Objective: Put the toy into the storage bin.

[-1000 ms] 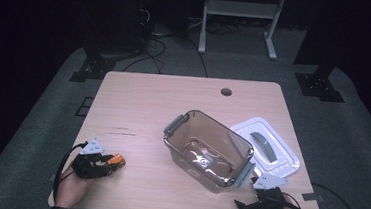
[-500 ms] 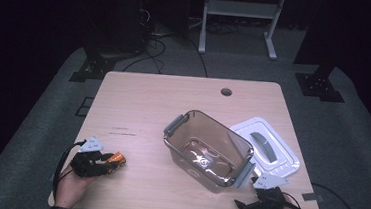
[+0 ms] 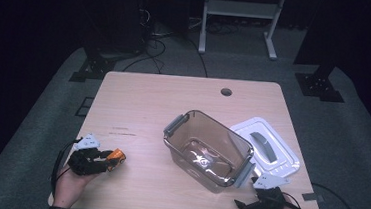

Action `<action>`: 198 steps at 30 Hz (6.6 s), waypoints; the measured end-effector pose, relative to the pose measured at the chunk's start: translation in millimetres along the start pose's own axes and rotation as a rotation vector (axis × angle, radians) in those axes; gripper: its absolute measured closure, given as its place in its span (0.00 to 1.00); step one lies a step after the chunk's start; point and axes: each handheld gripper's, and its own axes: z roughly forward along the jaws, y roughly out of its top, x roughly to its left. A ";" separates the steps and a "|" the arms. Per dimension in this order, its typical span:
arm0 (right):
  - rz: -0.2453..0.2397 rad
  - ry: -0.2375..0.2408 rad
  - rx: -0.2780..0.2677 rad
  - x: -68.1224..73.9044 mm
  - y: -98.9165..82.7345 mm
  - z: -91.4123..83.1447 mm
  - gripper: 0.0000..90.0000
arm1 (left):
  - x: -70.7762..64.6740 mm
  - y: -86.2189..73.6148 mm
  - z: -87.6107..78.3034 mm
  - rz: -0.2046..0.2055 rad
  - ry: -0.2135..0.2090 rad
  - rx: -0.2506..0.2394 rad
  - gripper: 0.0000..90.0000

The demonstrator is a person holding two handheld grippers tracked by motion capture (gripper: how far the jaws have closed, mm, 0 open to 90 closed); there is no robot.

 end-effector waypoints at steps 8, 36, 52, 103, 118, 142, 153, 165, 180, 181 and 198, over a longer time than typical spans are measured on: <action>0.001 0.000 0.000 0.0 0.0 0.0 0.00 | -5.3 6.3 -4.2 0.001 -0.003 -0.017 0.65; 0.001 0.000 0.000 0.1 0.0 0.0 0.00 | -31.7 45.4 -18.8 0.052 -0.064 -0.078 0.65; 0.001 0.000 0.000 0.0 0.0 0.0 0.00 | -45.6 67.0 -23.1 0.071 -0.102 -0.116 0.65; 0.002 -0.001 0.000 0.1 -0.1 -0.1 0.00 | -88.5 139.7 19.4 0.184 -0.223 -0.154 0.65; 0.003 -0.001 0.000 0.0 -0.3 -0.3 0.00 | -98.6 158.1 43.2 0.210 -0.242 -0.149 0.65; 0.003 -0.002 0.001 -0.1 -0.5 -0.4 0.00 | -104.8 158.9 78.8 0.218 -0.258 -0.090 0.65; 0.004 -0.002 0.000 -0.1 -0.6 -0.5 0.00 | -102.0 152.3 81.6 0.213 -0.252 -0.060 0.65; 0.004 -0.001 0.001 -0.1 -0.7 -0.7 0.00 | -100.3 150.7 82.2 0.211 -0.257 -0.077 0.66; 0.004 -0.002 0.001 -0.1 -0.8 -0.8 0.00 | -99.3 152.3 65.0 0.201 -0.259 -0.104 0.61; 0.005 -0.002 0.001 0.0 -0.8 -0.8 0.00 | -99.0 152.1 63.0 0.197 -0.261 -0.107 0.60; 0.008 -0.005 0.001 0.1 -0.9 -1.0 0.00 | -89.0 134.9 31.3 0.163 -0.211 -0.118 0.29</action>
